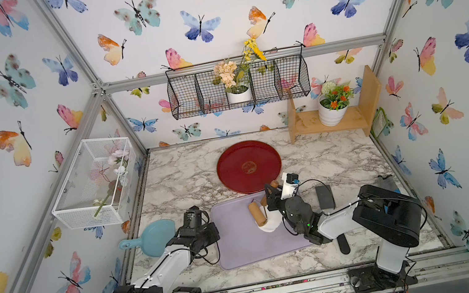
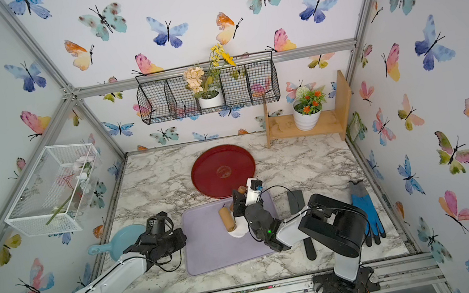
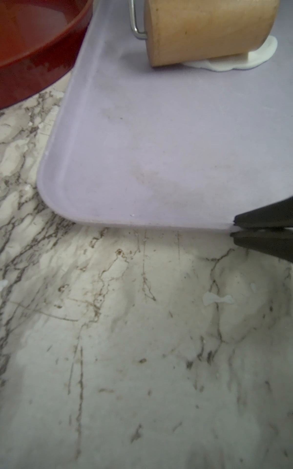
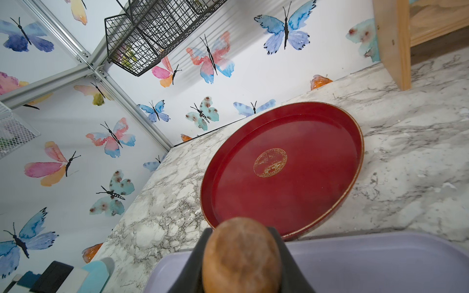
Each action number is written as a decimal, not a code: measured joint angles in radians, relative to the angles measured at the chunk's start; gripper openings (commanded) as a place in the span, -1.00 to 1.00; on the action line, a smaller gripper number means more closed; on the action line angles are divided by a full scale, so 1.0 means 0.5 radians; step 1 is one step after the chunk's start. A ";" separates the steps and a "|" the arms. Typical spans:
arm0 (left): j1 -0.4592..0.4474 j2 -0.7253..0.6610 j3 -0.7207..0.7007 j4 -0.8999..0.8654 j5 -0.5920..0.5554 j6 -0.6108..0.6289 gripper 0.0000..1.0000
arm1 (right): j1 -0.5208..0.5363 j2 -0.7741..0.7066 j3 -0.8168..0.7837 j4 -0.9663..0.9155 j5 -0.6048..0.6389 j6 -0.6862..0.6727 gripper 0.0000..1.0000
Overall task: Roll out the dumpling wrappers from the dough
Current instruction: Flatten out the dough on the work surface.
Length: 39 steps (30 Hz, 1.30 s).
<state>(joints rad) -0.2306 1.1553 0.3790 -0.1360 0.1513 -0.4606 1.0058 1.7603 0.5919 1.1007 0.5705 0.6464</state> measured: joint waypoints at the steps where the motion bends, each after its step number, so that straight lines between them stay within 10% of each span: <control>1: 0.000 0.000 0.000 0.000 0.000 0.000 -1.00 | 0.003 -0.021 -0.002 -0.012 0.005 -0.002 -0.96; 19: 0.000 0.000 0.000 -0.003 0.001 0.000 -1.00 | -0.127 -0.597 -0.156 -0.437 0.077 -0.580 -0.96; 39: 0.000 0.000 0.000 -0.002 0.001 0.000 -1.00 | -0.188 -0.503 -0.437 -0.020 -0.238 -0.430 -0.96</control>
<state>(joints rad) -0.2306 1.1553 0.3790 -0.1371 0.1516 -0.4606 0.9115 1.5089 0.3733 1.0908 0.4515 0.4313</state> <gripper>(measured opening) 0.082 0.313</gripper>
